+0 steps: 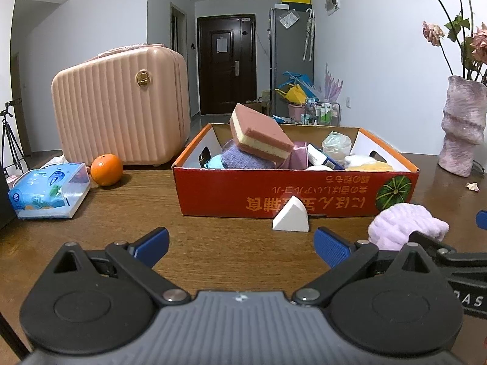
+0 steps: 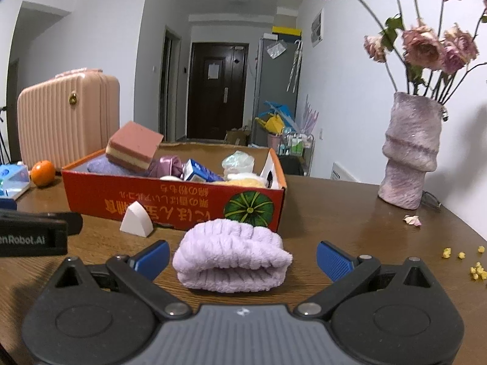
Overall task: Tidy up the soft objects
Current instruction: 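Withdraw both tools and move the right gripper onto the lavender hair band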
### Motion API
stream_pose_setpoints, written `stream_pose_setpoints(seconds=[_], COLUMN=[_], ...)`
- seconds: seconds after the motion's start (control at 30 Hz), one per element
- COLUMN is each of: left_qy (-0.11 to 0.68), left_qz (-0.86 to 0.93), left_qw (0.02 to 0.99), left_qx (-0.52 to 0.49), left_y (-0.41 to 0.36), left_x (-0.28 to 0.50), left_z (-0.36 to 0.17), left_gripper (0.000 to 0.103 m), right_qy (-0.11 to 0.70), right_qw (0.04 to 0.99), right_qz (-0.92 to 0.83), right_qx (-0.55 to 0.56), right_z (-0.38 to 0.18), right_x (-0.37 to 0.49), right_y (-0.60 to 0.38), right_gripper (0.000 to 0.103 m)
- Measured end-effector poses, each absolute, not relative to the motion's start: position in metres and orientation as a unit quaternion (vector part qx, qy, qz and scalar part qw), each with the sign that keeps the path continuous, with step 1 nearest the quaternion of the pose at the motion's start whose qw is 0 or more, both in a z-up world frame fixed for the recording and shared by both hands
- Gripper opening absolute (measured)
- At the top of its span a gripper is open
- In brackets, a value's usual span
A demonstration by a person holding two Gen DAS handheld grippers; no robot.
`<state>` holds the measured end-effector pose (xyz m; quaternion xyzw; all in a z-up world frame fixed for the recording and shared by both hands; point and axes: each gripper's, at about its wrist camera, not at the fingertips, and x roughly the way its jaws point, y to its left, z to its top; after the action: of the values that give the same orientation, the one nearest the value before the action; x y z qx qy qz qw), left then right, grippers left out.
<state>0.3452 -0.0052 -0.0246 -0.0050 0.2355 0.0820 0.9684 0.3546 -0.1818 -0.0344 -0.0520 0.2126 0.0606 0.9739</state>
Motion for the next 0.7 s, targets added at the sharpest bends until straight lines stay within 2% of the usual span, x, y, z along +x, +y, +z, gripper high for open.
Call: stream_pose_setpoints(seconds=[0.6,0.7], left_qy=[0.245,0.245], left_qz=[0.07,0.069], left_qw=[0.967,0.967], left_qx=[0.003,0.004], left_y=[-0.003,-0.003], left_x=[0.375,0.378], left_z=[-0.029,-0.029], left_gripper=[0.103,0.103], right_qy=[0.282,0.288], right_qw=[0.955,0.953], right_qz=[0.078,0.083], right_qx=[-0.056,-0.054], right_z=[-0.052,-0.053], right_x=[0.417,0.423], right_y=[-0.172,-0.172], right_gripper=[0.103,0.096])
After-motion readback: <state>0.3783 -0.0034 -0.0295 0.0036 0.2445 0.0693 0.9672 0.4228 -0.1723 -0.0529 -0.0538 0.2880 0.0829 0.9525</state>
